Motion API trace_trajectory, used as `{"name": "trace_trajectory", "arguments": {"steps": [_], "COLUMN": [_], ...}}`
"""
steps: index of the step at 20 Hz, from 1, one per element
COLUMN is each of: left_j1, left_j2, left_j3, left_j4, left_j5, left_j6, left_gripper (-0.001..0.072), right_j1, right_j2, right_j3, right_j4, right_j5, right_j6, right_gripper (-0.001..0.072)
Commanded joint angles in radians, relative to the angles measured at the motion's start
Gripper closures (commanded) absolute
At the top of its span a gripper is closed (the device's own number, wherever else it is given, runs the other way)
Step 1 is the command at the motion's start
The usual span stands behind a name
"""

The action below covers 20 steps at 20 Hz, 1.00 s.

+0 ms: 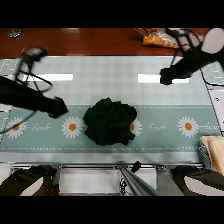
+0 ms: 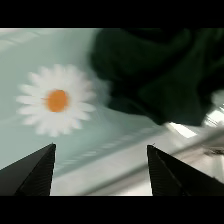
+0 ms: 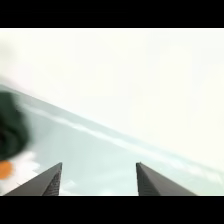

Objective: Fold the shirts.

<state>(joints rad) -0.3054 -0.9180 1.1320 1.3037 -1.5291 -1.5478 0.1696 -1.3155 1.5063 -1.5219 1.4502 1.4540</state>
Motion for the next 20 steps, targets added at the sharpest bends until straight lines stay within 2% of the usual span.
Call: {"name": "trace_trajectory", "arguments": {"steps": [1, 4, 8, 9, 12, 17, 20], "left_j1": [0.002, 0.034, 0.135, 0.154, 0.191, 0.193, 0.224], "left_j2": [0.014, 0.025, 0.026, 0.024, 0.008, -0.057, -0.099], "left_j3": [-0.315, -0.510, -0.663, -0.676, -0.683, -0.683, -0.683], "left_j4": [-0.275, -0.340, -0.578, -0.594, -0.594, -0.593, -0.594], "left_j5": [0.160, 0.204, 0.305, 0.327, 0.371, 0.457, 0.463], "left_j6": [0.025, 0.056, 0.221, 0.280, 0.352, 0.389, 0.426], "left_gripper": [0.0075, 0.0065, 0.0049, 0.0049, 0.0050, 0.0050, 0.0051], "right_j1": [-0.220, -0.307, -0.322, -0.320, -0.320, -0.320, -0.320], "right_j2": [0.017, 0.017, 0.017, 0.017, 0.017, 0.017, 0.017], "right_j3": [-0.115, -0.251, -0.374, -0.393, -0.407, -0.407, -0.407], "right_j4": [0.114, 0.183, 0.223, 0.249, 0.288, 0.296, 0.306], "right_j5": [0.051, 0.025, -0.036, -0.052, -0.079, -0.077, -0.063], "right_j6": [-0.061, -0.092, -0.119, -0.129, -0.136, -0.135, -0.135], "right_gripper": [0.0159, 0.0164, 0.0166, 0.0181, 0.0182, 0.0182, 0.0182]}}
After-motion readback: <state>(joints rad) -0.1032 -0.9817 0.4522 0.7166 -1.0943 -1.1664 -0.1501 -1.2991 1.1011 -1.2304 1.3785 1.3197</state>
